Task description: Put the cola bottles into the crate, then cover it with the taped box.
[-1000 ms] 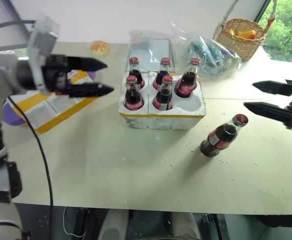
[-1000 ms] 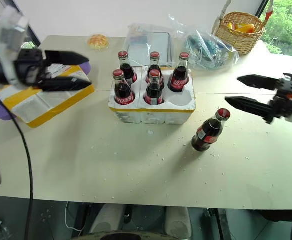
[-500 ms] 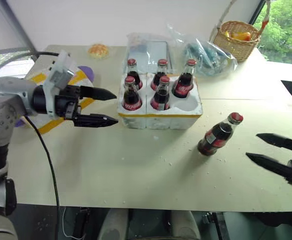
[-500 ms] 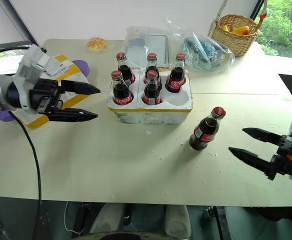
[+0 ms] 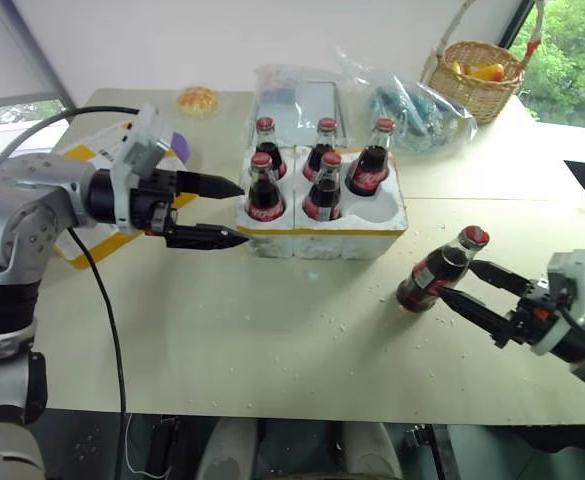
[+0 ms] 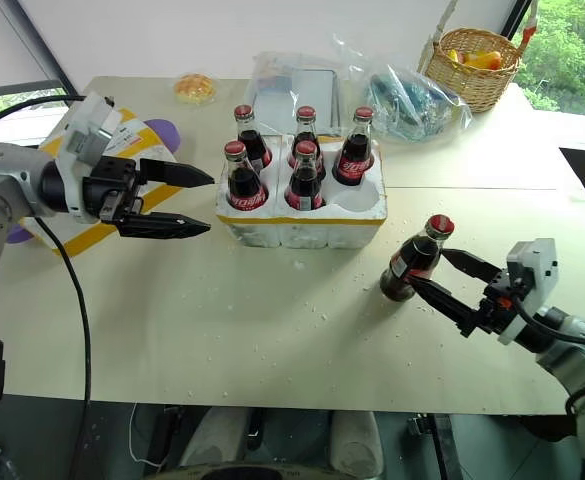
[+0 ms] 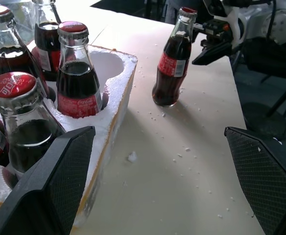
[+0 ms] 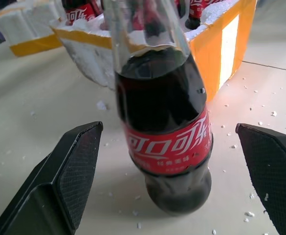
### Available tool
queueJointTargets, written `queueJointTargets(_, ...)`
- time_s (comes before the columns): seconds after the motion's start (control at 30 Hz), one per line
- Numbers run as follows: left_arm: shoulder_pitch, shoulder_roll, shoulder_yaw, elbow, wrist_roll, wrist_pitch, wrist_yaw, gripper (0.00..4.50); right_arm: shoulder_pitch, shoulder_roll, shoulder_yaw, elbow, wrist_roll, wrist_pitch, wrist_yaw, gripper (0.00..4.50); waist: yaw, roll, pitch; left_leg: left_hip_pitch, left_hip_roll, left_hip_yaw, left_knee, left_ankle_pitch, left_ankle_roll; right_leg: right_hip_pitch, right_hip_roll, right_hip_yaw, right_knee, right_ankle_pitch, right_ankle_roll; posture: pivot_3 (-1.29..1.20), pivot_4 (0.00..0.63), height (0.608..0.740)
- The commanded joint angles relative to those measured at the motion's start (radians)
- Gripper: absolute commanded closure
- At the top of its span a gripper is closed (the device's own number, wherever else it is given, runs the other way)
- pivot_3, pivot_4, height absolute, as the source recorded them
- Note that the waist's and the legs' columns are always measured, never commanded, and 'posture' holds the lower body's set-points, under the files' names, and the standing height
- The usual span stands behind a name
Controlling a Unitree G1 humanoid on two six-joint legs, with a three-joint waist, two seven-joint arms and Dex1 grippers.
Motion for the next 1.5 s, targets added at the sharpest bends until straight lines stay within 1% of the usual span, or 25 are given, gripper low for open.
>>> queueJointTargets(0.03, -0.03, 0.008, 0.028, -0.019, -0.016, 0.0, 0.008, 0.07, -0.013, 0.001, 0.022, 0.009, 0.007, -0.029, 0.001, 0.0, 0.0, 0.0, 0.0, 0.0, 0.0, 0.0, 0.0, 0.0, 0.0, 0.0, 0.0, 0.0, 0.0, 0.0, 0.0, 0.0, 0.15, 0.737)
queueJointTargets(0.23, -0.023, 0.009, 0.024, -0.035, -0.016, 0.006, 0.02, 0.07, -0.097, 0.025, 0.107, 0.07, 0.003, -0.044, -0.014, 0.0, -0.004, 0.0, 0.0, 0.0, 0.001, 0.0, 0.0, 0.0, 0.0, 0.0, 0.001, 0.0, -0.001, 0.001, 0.0, 0.0, 0.15, 0.737)
queueJointTargets(0.3, -0.02, 0.009, 0.025, -0.044, -0.023, 0.013, 0.022, 0.07, -0.124, 0.032, 0.132, 0.09, -0.005, -0.051, -0.019, 0.0, -0.002, 0.0, 0.0, -0.001, 0.003, 0.0, 0.0, 0.0, 0.0, 0.0, 0.005, 0.0, -0.004, 0.002, -0.003, 0.0, 0.15, 0.737)
queueJointTargets(0.47, -0.026, 0.006, 0.022, -0.054, -0.032, 0.022, 0.03, 0.07, -0.17, 0.047, 0.187, 0.14, -0.033, -0.08, -0.028, 0.0, -0.001, 0.0, 0.0, -0.002, 0.007, -0.002, -0.001, 0.0, 0.0, -0.001, 0.011, 0.0, -0.005, 0.004, -0.003, 0.0, 0.15, 0.737)
queueJointTargets(0.57, -0.032, 0.005, 0.02, -0.057, -0.036, 0.025, 0.034, 0.0, -0.177, 0.047, 0.191, 0.145, -0.025, -0.079, -0.033, 0.84, -0.001, 0.0, 0.0, -0.002, 0.007, -0.002, -0.001, 0.0, 0.0, -0.001, 0.011, 0.0, -0.005, 0.005, -0.003, 0.0, 0.15, 0.737)
queueJointTargets(0.63, -0.032, 0.005, 0.02, -0.058, -0.036, 0.025, 0.035, 0.0, -0.179, 0.043, 0.179, 0.132, -0.009, -0.068, -0.042, 1.62, -0.001, 0.0, 0.0, -0.002, 0.007, -0.002, -0.001, 0.0, 0.0, -0.001, 0.011, 0.0, -0.005, 0.005, -0.004, 0.0, 0.15, 0.737)
queueJointTargets(0.73, -0.031, 0.006, 0.021, -0.06, -0.037, 0.025, 0.035, 0.0, -0.189, 0.034, 0.149, 0.12, 0.022, -0.053, -0.055, 1.63, -0.001, 0.001, 0.0, -0.002, 0.007, -0.002, -0.001, 0.0, 0.0, -0.001, 0.012, 0.0, -0.005, 0.005, -0.004, 0.0, 0.15, 0.737)
queueJointTargets(0.83, -0.031, 0.006, 0.02, -0.06, -0.035, 0.023, 0.036, 0.0, -0.216, 0.002, 0.108, 0.114, 0.054, -0.04, -0.062, 1.63, -0.001, 0.001, 0.001, -0.003, 0.007, -0.002, -0.001, 0.0, 0.0, -0.002, 0.012, 0.0, -0.005, 0.005, -0.004, 0.0, 0.15, 0.737)
queueJointTargets(0.97, -0.038, -0.002, 0.014, -0.052, -0.027, 0.015, 0.039, 0.0, -0.321, -0.068, 0.068, 0.117, 0.094, -0.014, -0.066, 1.63, -0.005, 0.003, 0.002, -0.004, 0.007, -0.001, 0.0, 0.0, 0.0, -0.004, 0.012, 0.002, -0.005, 0.005, -0.005, 0.0, 0.15, 0.737)
queueJointTargets(1.07, -0.041, -0.009, 0.01, -0.048, -0.022, 0.009, 0.042, 0.0, -0.427, -0.104, 0.073, 0.133, 0.126, 0.009, -0.063, 1.63, -0.005, 0.003, 0.002, -0.004, 0.008, 0.0, -0.001, 0.0, 0.0, -0.005, 0.013, 0.002, -0.005, 0.006, -0.005, 0.0, 0.15, 0.737)
queueJointTargets(1.2, -0.036, -0.017, 0.007, -0.049, -0.014, -0.002, 0.045, 0.0, -0.614, -0.1, 0.133, 0.164, 0.147, 0.036, -0.076, 1.63, -0.006, 0.003, 0.002, -0.005, 0.009, 0.0, -0.002, 0.0, 0.0, -0.006, 0.014, 0.002, -0.005, 0.006, -0.005, 0.0, 0.15, 0.737)
queueJointTargets(1.27, -0.034, -0.021, 0.008, -0.054, -0.015, -0.003, 0.051, 0.0, -0.692, -0.078, 0.186, 0.188, 0.118, 0.019, -0.077, 1.63, -0.006, 0.003, 0.002, -0.006, 0.009, 0.0, -0.001, 0.0, 0.001, -0.006, 0.014, 0.002, -0.005, 0.006, -0.005, 0.0, 0.15, 0.737)
queueJointTargets(1.3, -0.033, -0.022, 0.01, -0.059, -0.016, -0.002, 0.056, 0.0, -0.734, -0.063, 0.231, 0.212, 0.076, -0.001, -0.082, 1.63, -0.006, 0.003, 0.002, -0.006, 0.009, 0.0, -0.001, 0.0, 0.001, -0.006, 0.014, 0.002, -0.005, 0.006, -0.005, 0.0, 0.15, 0.737)
queueJointTargets(1.43, -0.022, -0.016, 0.022, -0.075, -0.019, 0.002, 0.07, 0.0, -0.832, -0.009, 0.323, 0.295, -0.007, -0.039, -0.092, 1.63, -0.005, 0.003, 0.002, -0.006, 0.009, 0.0, -0.001, 0.0, 0.001, -0.007, 0.014, 0.002, -0.006, 0.006, -0.005, 0.0, 0.15, 0.737)
queueJointTargets(1.5, -0.007, -0.003, 0.042, -0.09, -0.029, 0.011, 0.079, 0.0, -0.855, 0.021, 0.376, 0.332, -0.046, -0.064, -0.07, 1.63, -0.004, 0.003, 0.002, -0.007, 0.008, 0.0, -0.001, 0.0, 0.001, -0.007, 0.014, 0.002, -0.006, 0.006, -0.004, 0.0, 0.15, 0.737)
